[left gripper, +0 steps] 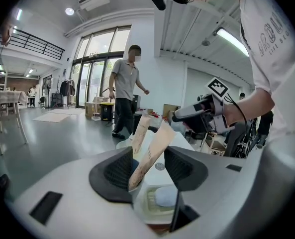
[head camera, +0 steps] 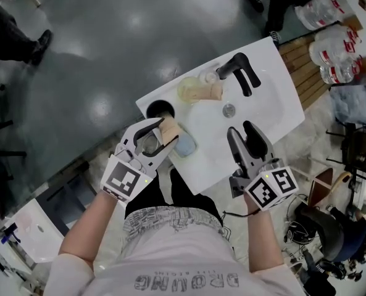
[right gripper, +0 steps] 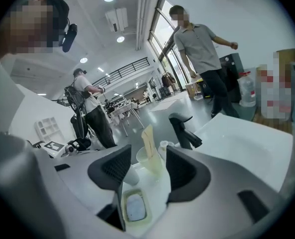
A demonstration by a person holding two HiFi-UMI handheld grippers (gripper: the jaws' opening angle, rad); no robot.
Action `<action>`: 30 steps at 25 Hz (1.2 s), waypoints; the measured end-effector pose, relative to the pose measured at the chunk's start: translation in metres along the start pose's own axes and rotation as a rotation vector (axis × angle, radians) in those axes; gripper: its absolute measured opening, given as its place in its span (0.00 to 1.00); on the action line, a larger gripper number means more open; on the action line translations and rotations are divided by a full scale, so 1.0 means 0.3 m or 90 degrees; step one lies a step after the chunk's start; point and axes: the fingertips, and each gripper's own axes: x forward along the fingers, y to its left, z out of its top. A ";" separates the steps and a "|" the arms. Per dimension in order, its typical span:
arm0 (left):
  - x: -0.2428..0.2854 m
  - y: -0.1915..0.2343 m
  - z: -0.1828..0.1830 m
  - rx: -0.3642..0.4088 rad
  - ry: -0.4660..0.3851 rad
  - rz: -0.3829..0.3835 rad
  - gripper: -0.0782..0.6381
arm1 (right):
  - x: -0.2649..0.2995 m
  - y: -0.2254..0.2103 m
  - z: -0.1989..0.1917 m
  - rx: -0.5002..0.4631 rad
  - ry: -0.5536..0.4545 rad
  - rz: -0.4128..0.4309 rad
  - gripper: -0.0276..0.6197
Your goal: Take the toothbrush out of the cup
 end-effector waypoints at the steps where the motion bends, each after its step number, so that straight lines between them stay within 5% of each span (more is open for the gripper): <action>1: 0.004 -0.002 0.000 0.001 0.001 -0.001 0.40 | 0.000 -0.002 -0.002 0.001 0.001 0.000 0.40; 12: 0.027 -0.010 0.003 0.058 0.016 0.007 0.33 | 0.001 -0.013 -0.008 0.009 0.002 -0.002 0.40; 30: -0.003 0.013 0.029 0.080 0.010 0.034 0.22 | 0.000 0.013 0.003 0.000 -0.004 0.005 0.40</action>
